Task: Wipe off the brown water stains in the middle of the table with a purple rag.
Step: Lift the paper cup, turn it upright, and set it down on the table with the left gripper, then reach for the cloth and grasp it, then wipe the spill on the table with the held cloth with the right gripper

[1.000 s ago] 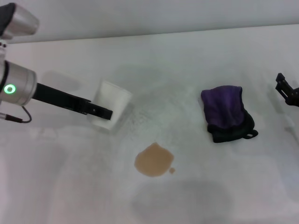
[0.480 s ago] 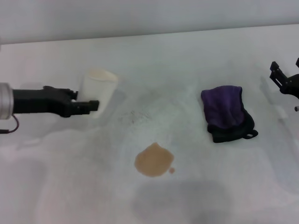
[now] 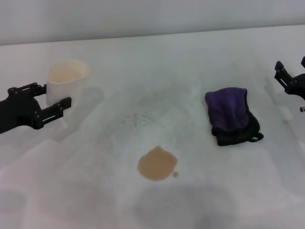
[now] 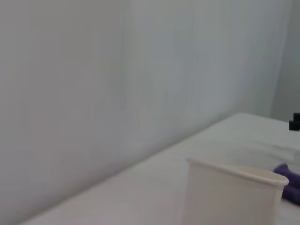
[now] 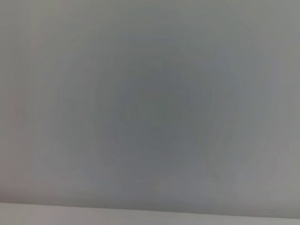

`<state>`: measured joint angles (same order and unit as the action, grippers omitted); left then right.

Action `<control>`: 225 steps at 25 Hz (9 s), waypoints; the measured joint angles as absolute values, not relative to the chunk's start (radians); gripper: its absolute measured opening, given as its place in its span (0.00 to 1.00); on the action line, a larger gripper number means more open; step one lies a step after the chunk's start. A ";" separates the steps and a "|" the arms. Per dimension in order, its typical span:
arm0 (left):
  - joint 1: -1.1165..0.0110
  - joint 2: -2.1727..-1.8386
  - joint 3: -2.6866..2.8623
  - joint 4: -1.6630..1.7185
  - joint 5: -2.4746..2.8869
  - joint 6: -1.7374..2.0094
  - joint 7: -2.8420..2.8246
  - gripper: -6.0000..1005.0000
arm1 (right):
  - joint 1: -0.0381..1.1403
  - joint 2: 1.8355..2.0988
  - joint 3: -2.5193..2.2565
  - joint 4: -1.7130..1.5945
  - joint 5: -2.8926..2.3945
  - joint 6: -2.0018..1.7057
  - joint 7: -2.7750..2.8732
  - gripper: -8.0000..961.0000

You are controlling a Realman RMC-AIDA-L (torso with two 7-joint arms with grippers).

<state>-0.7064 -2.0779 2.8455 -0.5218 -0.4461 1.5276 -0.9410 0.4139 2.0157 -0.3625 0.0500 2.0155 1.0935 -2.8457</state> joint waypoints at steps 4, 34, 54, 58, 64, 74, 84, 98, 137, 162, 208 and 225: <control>-0.647 -2.078 2.845 -0.485 -0.528 1.543 -0.847 0.60 | 0.415 2.016 -0.363 0.049 2.016 1.084 -2.846 0.80; -0.431 -2.079 2.846 -0.091 -0.710 1.224 -0.396 0.75 | 0.413 2.018 -0.364 0.047 2.016 0.995 -2.845 0.80; -0.372 -2.081 2.845 0.002 -0.714 1.169 -0.391 0.74 | 0.426 2.017 -0.365 0.039 2.016 0.952 -2.845 0.80; -0.375 -2.080 2.845 0.004 -0.717 1.159 -0.391 0.75 | 0.427 2.017 -0.384 0.036 2.016 0.948 -2.845 0.80; -0.378 -2.081 2.845 0.004 -0.717 1.160 -0.363 0.81 | 0.426 2.017 -0.387 0.035 2.016 0.946 -2.846 0.80; -0.325 -2.083 2.844 0.010 -0.726 1.174 -0.298 0.89 | 0.427 2.018 -0.388 0.023 2.016 0.949 -2.847 0.80; -0.188 -2.083 2.844 0.059 -0.832 1.306 -0.162 0.89 | 0.428 2.015 -0.394 0.010 2.016 0.951 -2.840 0.80; -0.079 -2.078 2.844 0.046 -1.025 1.521 -0.133 0.89 | 0.358 1.998 -0.892 -0.264 2.011 1.051 -2.140 0.80; -0.171 -2.072 2.844 -0.089 -1.098 1.538 -0.136 0.89 | 0.715 2.015 -1.508 -1.084 0.366 1.414 -0.089 0.69; -0.197 -2.074 2.844 -0.095 -1.105 1.511 -0.133 0.89 | 0.781 2.019 -1.559 -0.893 0.367 1.301 -0.126 0.47; -0.235 -2.079 2.844 -0.057 -1.145 1.485 -0.133 0.89 | 0.835 2.028 -2.219 -1.203 0.918 1.224 -0.091 0.11; -0.225 -2.078 2.844 -0.065 -1.149 1.474 -0.132 0.89 | 0.831 2.026 -2.031 -1.163 0.520 1.370 -0.026 0.11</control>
<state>-0.2254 -2.0785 2.8440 -0.0652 -1.1490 1.4741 -0.1316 0.8314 2.0261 -2.0309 -1.1627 0.5197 1.3698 -0.0259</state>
